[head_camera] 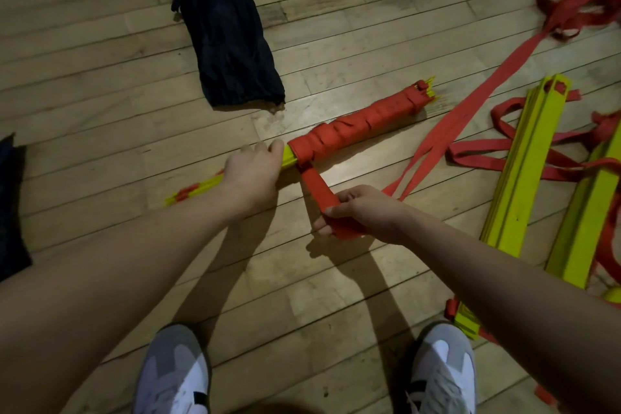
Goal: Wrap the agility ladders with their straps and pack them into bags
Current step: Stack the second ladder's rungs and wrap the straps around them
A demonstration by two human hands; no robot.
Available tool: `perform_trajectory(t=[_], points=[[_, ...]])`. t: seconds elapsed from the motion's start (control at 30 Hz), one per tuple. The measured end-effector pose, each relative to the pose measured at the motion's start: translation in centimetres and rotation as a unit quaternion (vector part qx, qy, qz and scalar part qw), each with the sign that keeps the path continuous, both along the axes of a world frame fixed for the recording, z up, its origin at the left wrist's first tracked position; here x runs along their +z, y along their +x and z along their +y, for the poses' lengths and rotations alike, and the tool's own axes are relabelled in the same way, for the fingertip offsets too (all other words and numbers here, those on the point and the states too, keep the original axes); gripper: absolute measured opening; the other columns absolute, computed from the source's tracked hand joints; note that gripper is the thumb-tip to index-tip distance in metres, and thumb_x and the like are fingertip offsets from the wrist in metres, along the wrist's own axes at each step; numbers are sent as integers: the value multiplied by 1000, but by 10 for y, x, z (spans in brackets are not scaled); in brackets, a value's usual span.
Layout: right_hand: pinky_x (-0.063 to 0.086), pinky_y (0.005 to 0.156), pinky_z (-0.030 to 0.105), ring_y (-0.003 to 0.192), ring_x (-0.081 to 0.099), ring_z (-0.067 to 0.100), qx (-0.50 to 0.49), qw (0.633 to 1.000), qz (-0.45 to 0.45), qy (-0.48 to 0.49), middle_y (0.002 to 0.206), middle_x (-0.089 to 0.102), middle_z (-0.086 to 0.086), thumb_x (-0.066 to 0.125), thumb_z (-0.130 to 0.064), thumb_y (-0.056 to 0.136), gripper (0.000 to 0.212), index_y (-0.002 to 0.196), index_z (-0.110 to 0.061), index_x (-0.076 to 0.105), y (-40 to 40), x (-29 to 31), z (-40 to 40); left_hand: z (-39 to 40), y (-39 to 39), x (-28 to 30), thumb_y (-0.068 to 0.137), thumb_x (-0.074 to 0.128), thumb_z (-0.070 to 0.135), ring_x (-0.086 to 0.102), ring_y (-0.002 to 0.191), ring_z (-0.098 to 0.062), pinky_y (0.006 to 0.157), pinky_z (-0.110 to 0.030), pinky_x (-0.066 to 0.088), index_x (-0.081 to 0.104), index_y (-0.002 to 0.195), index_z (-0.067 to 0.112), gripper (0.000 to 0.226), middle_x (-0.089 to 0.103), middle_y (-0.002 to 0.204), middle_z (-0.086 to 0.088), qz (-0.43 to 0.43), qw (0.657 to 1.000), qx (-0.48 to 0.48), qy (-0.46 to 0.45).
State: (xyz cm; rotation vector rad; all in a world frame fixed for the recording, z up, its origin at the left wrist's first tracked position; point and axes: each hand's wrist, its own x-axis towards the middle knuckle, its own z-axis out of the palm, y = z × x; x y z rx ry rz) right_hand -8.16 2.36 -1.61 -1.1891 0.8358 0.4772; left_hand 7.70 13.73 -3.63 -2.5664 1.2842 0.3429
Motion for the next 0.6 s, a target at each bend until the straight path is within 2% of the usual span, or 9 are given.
perform_trajectory(t=[0.13, 0.23, 0.3, 0.33, 0.4, 0.5, 0.53, 0.6], points=[[57, 67, 26, 77, 71, 20, 7, 1000, -14, 9, 89, 73, 14, 52, -3, 96, 10, 100, 1, 60, 3, 4, -1, 1, 13, -7, 88, 61, 18, 52, 103, -31, 66, -35, 42, 33, 129, 16, 50, 50, 117, -13, -60, 998, -23, 14], [57, 69, 27, 72, 68, 20, 11, 1000, -11, -3, 82, 71, 12, 53, -5, 95, 7, 97, -3, 60, 4, 1, 4, 14, 5, -14, 86, 63, 39, 51, 101, -35, 82, -42, 45, 44, 118, 20, 42, 49, 120, -16, -120, 988, -99, -3], [55, 62, 24, 67, 66, 18, 7, 1000, -5, -16, 78, 71, 11, 54, -5, 95, 7, 97, -2, 60, 3, -1, 6, 20, -9, -18, 92, 47, 53, 45, 113, -40, 95, -48, 37, 38, 124, 26, 43, 36, 137, -19, -79, 987, -137, 3], [53, 59, 22, 65, 66, 18, 6, 1000, -2, -23, 76, 71, 10, 54, -6, 95, 8, 97, -2, 60, 2, -2, 7, 24, -18, -20, 95, 39, 52, 44, 116, -40, 97, -47, 35, 33, 128, 27, 42, 30, 141, -19, -35, 991, -130, 9], [52, 56, 21, 62, 66, 17, 6, 1000, 4, -30, 73, 71, 9, 53, -6, 95, 8, 98, -1, 60, 0, -3, 8, 27, -33, -21, 96, 38, 46, 49, 113, -37, 90, -41, 41, 31, 132, 25, 42, 32, 139, -17, 25, 995, -92, -6], [52, 56, 21, 62, 66, 17, 2, 999, 15, -30, 75, 71, 11, 54, -5, 95, 9, 98, 1, 60, -3, -4, 11, 30, -33, -20, 94, 50, 37, 54, 110, -33, 82, -40, 47, 25, 139, 20, 54, 45, 129, -12, 53, 997, -28, -43], [53, 57, 21, 63, 66, 17, 1, 999, 16, -28, 76, 71, 11, 54, -5, 95, 8, 97, 1, 60, -5, -4, 12, 29, -31, -17, 93, 55, 33, 55, 108, -31, 79, -40, 47, 25, 139, 17, 57, 49, 124, -11, 72, 996, 8, -53], [54, 60, 21, 65, 66, 18, 1, 1000, 18, -25, 78, 71, 11, 54, -5, 95, 9, 99, 1, 61, -7, -5, 14, 25, -27, -13, 92, 58, 32, 56, 103, -28, 75, -39, 47, 35, 129, 12, 48, 54, 117, -10, 86, 992, 55, -68]])
